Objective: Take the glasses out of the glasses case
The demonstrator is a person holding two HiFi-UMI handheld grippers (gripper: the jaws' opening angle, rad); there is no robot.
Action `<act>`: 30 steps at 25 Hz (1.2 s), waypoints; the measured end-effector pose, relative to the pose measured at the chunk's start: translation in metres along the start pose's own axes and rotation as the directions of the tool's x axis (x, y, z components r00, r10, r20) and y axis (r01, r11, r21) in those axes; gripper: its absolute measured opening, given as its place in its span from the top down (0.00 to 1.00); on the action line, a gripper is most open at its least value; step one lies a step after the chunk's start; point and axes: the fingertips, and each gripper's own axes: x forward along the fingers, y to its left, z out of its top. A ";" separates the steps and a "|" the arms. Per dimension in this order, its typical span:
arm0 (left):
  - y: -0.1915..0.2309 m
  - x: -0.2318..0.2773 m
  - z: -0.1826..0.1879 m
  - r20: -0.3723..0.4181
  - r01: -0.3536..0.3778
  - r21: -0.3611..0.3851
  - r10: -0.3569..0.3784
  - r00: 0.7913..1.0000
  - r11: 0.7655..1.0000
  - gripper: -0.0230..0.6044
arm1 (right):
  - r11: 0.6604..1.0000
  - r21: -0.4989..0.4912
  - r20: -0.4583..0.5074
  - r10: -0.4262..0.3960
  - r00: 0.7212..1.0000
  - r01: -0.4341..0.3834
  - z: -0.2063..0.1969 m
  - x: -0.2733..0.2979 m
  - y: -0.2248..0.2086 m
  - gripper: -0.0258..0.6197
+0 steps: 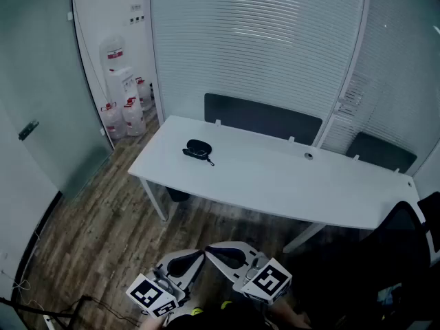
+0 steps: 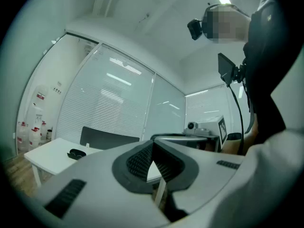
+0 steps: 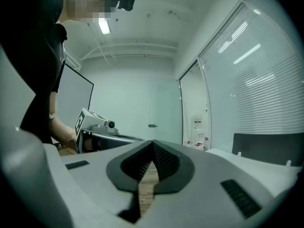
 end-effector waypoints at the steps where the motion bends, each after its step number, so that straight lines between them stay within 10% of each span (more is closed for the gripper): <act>1: 0.000 0.001 0.000 0.001 0.000 0.000 0.000 1.000 1.000 0.95 | 1.000 0.003 0.001 -0.001 1.000 0.001 -0.001 -0.001 -0.001 0.94; 30: -0.001 0.030 -0.017 -0.018 -0.082 -0.004 0.082 0.997 0.997 0.95 | 0.981 0.194 0.051 0.013 0.999 -0.022 -0.020 -0.015 -0.026 0.94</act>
